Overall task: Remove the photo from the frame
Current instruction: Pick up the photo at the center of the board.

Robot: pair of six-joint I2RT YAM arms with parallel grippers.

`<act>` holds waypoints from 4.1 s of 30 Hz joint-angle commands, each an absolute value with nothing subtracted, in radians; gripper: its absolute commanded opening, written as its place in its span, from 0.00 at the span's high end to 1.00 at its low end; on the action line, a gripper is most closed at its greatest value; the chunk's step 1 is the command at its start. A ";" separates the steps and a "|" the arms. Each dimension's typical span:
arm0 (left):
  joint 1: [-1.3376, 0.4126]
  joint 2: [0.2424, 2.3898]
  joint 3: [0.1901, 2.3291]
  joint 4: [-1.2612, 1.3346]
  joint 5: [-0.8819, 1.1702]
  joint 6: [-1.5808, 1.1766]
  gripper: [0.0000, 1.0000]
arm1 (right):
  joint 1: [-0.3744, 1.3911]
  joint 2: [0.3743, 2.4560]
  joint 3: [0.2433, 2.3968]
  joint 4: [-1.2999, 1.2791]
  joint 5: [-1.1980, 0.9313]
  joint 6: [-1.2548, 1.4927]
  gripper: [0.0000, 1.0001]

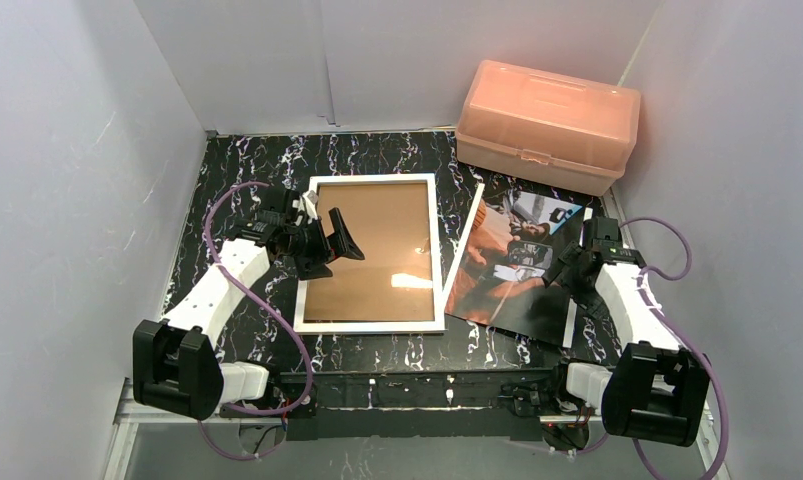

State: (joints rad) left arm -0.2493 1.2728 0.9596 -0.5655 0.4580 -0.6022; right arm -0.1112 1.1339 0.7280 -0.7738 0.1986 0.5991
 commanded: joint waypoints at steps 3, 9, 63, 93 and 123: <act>-0.261 1.237 0.956 -0.584 0.486 -0.582 0.02 | -0.126 1.126 0.654 -0.561 0.095 0.641 0.01; -0.261 1.236 0.963 -0.586 0.485 -0.579 0.01 | -0.141 1.156 0.649 -0.535 0.125 0.629 0.01; -0.277 1.276 1.003 -0.564 0.486 -0.578 0.01 | -0.167 1.000 0.586 -0.181 -0.646 0.883 0.01; -0.311 1.279 1.026 -0.565 0.465 -0.603 0.02 | -0.105 1.044 0.904 -0.611 -0.505 0.608 0.67; -0.314 1.158 1.105 -0.674 0.279 -0.578 0.01 | 0.149 1.172 1.435 -0.474 -0.569 0.893 0.99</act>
State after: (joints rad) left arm -0.3099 1.2201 1.0496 -0.6228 0.3744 -0.5774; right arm 0.0326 1.1282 1.3506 -0.6292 -0.5957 0.7807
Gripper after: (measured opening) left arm 0.984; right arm 0.029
